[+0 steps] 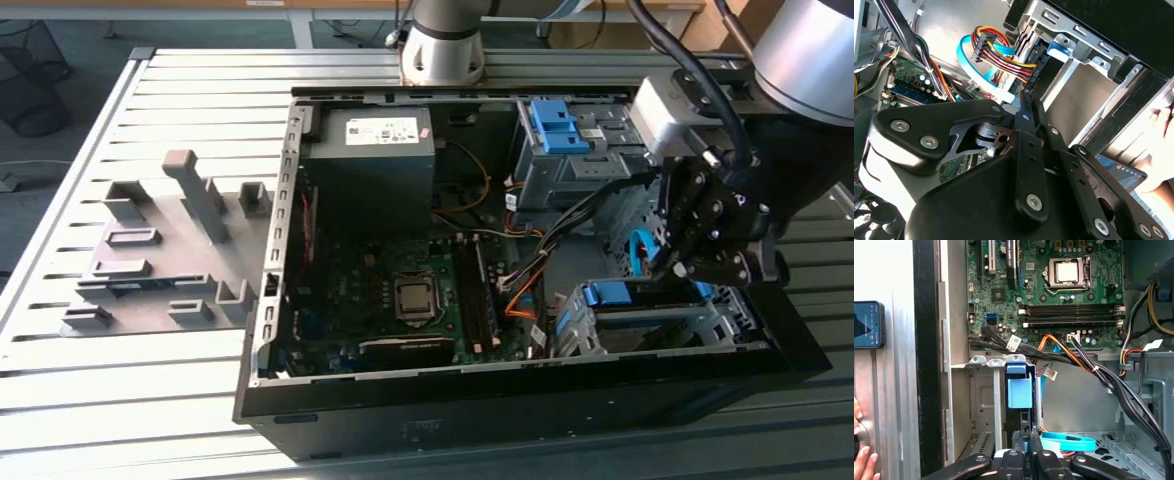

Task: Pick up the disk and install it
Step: 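Insert the second disk wire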

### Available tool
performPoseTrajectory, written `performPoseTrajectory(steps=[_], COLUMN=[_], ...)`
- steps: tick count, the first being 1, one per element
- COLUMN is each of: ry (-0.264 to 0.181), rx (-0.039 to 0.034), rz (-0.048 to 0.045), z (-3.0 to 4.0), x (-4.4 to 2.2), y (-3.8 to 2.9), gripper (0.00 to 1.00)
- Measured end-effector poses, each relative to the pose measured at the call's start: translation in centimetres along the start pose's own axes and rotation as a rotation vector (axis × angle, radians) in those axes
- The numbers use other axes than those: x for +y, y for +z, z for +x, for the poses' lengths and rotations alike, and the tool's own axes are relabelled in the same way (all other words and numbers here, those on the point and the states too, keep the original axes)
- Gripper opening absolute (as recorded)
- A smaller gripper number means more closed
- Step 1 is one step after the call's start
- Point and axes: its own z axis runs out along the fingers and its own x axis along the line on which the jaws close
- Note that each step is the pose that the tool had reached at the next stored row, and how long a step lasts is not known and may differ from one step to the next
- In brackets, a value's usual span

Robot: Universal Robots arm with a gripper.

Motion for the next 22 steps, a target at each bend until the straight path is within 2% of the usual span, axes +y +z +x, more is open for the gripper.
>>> performPoseTrajectory(steps=[7, 17, 22], ry=[0.015, 0.021, 0.027], rx=[0.0002, 0.0001, -0.0038], rz=[-0.0082, -0.0086, -0.0109], z=[-0.01, -0.03, -0.06], x=[-0.12, -0.12, -0.17], y=[0.29, 0.42, 0.58], gripper=[0.16, 0.16, 0.16])
